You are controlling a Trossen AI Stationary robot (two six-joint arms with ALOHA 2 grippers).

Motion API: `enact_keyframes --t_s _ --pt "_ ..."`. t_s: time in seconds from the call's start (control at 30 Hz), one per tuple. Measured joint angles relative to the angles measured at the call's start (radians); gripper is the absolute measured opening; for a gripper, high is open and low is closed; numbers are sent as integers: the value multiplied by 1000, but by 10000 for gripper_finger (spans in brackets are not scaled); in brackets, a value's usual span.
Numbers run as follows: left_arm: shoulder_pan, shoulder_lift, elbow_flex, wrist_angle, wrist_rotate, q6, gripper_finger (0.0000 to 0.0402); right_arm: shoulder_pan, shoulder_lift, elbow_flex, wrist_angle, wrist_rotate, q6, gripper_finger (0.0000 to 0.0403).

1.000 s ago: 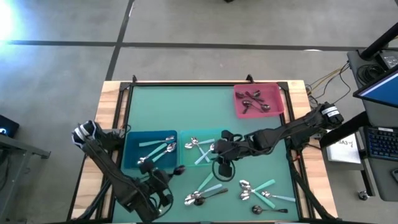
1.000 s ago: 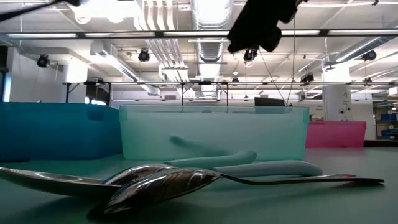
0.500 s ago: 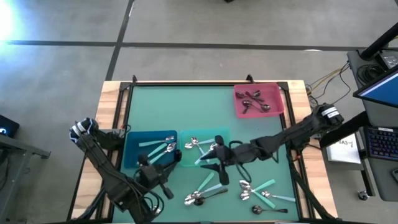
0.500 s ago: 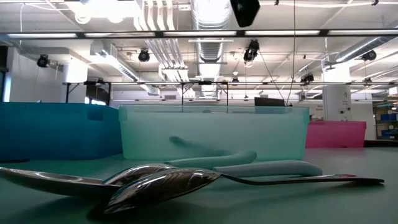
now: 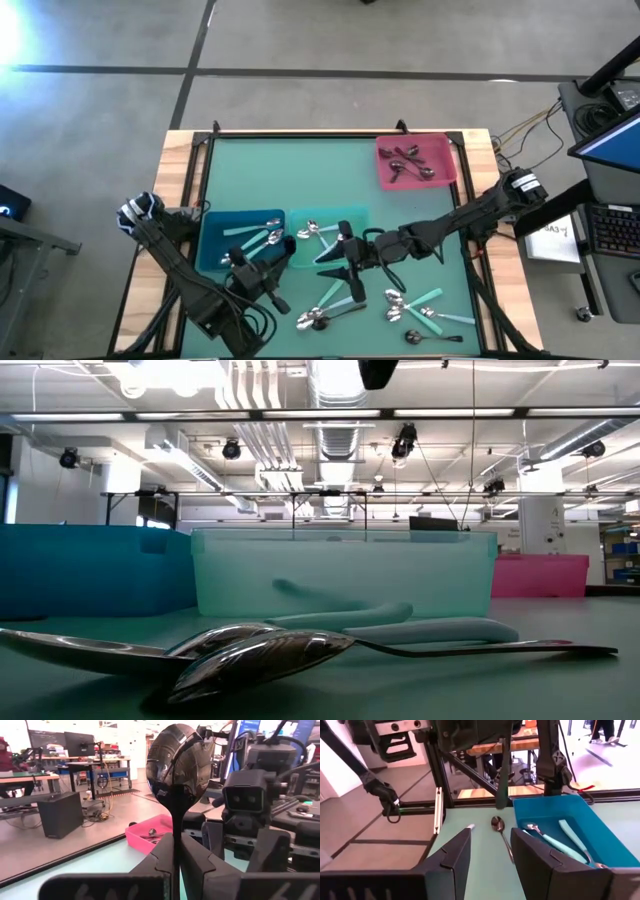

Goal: Sort silverware by color (type)
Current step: Put the black spoon into the pink bin

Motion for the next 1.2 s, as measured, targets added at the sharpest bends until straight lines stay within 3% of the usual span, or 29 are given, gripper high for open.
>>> enact_keyframes --t_s 0.4,0.6,1.0,1.2 --pt "57 32 0 110 -1 -3 0 -16 125 138 -7 4 -13 130" --pt "58 34 -1 131 -1 -2 0 -20 165 190 -47 142 -70 130" --pt "72 34 0 131 0 3 0 -39 188 240 -54 157 -96 128" --pt "73 34 0 132 0 8 0 -52 188 240 -59 148 -96 82"
